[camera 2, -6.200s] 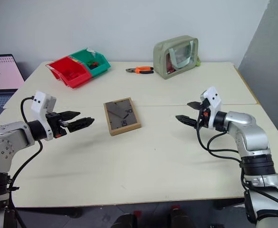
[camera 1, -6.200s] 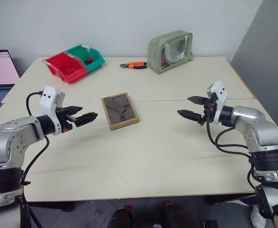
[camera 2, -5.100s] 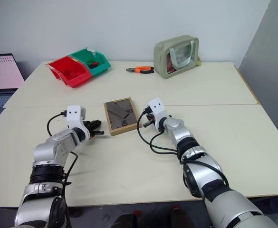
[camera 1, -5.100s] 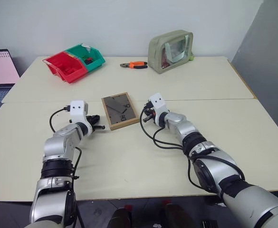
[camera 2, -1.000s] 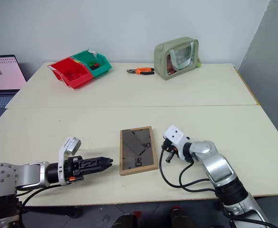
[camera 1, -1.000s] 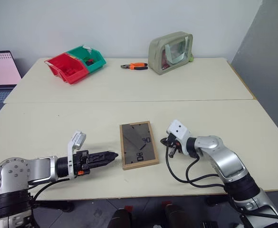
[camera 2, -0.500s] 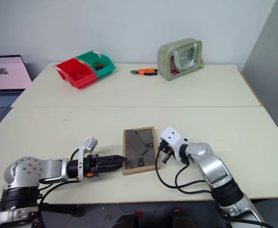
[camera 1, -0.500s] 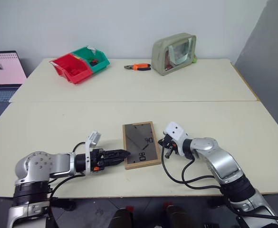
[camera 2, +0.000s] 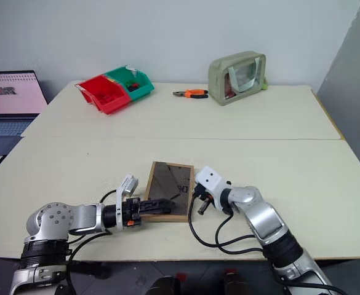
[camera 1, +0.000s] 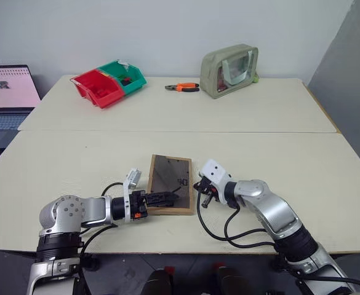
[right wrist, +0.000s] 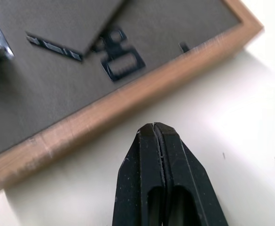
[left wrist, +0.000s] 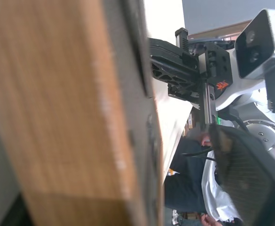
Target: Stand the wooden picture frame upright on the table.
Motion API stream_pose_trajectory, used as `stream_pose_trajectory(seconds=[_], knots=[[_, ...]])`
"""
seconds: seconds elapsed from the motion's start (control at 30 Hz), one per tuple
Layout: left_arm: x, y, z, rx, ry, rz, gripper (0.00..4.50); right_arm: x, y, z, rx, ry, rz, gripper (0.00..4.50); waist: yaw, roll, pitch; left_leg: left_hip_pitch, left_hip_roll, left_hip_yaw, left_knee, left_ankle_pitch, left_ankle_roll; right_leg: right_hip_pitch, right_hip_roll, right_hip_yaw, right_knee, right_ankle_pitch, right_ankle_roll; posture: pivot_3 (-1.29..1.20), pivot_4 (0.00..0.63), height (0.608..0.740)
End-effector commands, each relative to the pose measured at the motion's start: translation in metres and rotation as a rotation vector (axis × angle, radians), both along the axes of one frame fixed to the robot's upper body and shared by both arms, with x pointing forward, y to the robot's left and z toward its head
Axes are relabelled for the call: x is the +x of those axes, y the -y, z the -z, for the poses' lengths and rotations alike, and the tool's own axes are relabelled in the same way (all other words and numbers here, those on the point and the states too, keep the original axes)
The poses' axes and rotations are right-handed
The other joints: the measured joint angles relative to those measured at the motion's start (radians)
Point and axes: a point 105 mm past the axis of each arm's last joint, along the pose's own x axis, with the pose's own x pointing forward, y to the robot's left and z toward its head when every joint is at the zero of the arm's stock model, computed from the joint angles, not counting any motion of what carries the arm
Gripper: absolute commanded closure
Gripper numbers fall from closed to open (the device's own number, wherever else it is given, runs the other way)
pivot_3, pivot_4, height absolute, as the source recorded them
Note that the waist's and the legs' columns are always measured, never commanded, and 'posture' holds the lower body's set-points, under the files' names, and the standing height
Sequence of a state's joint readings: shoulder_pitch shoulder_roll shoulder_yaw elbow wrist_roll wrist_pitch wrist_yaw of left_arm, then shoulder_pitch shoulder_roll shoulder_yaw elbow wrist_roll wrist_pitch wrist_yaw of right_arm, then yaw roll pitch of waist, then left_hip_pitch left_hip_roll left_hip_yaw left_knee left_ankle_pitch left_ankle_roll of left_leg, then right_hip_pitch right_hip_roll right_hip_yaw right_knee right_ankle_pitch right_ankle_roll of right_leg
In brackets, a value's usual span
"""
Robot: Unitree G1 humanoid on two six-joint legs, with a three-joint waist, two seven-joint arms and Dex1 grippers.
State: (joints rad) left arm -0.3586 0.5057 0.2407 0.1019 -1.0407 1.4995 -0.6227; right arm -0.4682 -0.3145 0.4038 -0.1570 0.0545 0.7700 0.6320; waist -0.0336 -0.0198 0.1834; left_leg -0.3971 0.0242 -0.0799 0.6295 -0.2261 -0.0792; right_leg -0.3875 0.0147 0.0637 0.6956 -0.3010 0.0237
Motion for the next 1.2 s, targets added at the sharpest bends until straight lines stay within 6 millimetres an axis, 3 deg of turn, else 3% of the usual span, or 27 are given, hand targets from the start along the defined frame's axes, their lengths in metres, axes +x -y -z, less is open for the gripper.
stream_pose_trajectory(seconds=[0.03,0.17,0.27,0.4,0.47,0.57,0.73,1.0,1.2], knots=[[-0.008,0.003,0.003,0.005,-0.026,0.031,1.66,0.002,0.010,-0.006,0.002,0.033,0.020,4.50,0.000,0.000,0.000,0.000,0.000,0.000,0.000,0.000,0.000,0.000,0.000,0.000,0.000,0.000,0.000,0.00,0.150,0.740],[-0.008,0.002,-0.008,-0.014,-0.001,0.036,2.65,0.013,0.036,-0.008,-0.029,0.057,0.084,4.50,0.001,0.000,0.000,-0.001,0.000,0.000,0.000,0.000,0.000,-0.001,0.001,0.000,0.000,0.000,0.000,0.00,0.150,0.740],[-0.005,0.001,-0.015,-0.019,0.027,0.026,3.17,0.025,0.055,-0.022,-0.022,0.093,0.130,4.50,0.001,-0.001,0.000,-0.001,0.000,0.000,0.000,0.000,0.000,-0.001,0.001,0.000,0.000,0.000,0.001,0.00,0.150,0.740],[0.007,0.000,-0.026,-0.003,0.097,-0.013,3.19,0.034,0.064,-0.059,0.098,0.100,0.130,4.50,-0.001,-0.002,0.002,-0.001,0.000,0.000,0.000,0.000,0.000,-0.001,0.001,0.000,0.000,0.000,0.001,0.00,0.150,0.740],[0.015,0.002,-0.039,0.014,0.171,-0.019,3.19,0.034,0.064,-0.082,0.184,0.078,0.094,4.13,-0.002,-0.002,0.003,-0.002,0.000,0.000,0.000,0.000,0.000,-0.002,0.001,0.000,0.000,0.000,0.000,0.00,0.150,0.740],[0.019,0.006,-0.054,0.053,0.283,0.012,3.19,0.030,0.059,-0.105,0.280,0.034,0.034,3.45,-0.003,-0.004,0.004,-0.002,0.000,0.000,0.000,0.000,0.000,-0.002,0.002,-0.001,0.000,0.001,-0.001,0.00,0.150,0.740],[0.043,0.010,-0.098,0.103,0.556,0.003,3.19,0.039,0.043,-0.140,0.352,0.047,-0.054,2.23,-0.002,-0.004,0.005,-0.003,0.000,0.000,-0.001,0.000,0.000,-0.003,0.002,-0.001,-0.001,0.002,-0.004,0.00,0.150,0.740],[0.043,0.013,-0.112,0.162,0.704,0.096,3.19,0.042,0.003,-0.174,0.449,0.047,-0.200,0.20,-0.016,-0.004,0.005,-0.005,0.001,0.001,-0.003,-0.001,-0.001,-0.003,0.001,0.000,-0.007,0.002,-0.004,0.00,0.150,0.740],[0.040,0.011,-0.112,0.181,0.722,0.112,3.19,0.037,-0.028,-0.184,0.486,0.056,-0.290,0.06,-0.020,-0.003,0.005,-0.007,0.002,0.001,-0.004,-0.001,-0.001,-0.006,0.001,0.000,-0.007,0.002,-0.004,0.00,0.150,0.740]])
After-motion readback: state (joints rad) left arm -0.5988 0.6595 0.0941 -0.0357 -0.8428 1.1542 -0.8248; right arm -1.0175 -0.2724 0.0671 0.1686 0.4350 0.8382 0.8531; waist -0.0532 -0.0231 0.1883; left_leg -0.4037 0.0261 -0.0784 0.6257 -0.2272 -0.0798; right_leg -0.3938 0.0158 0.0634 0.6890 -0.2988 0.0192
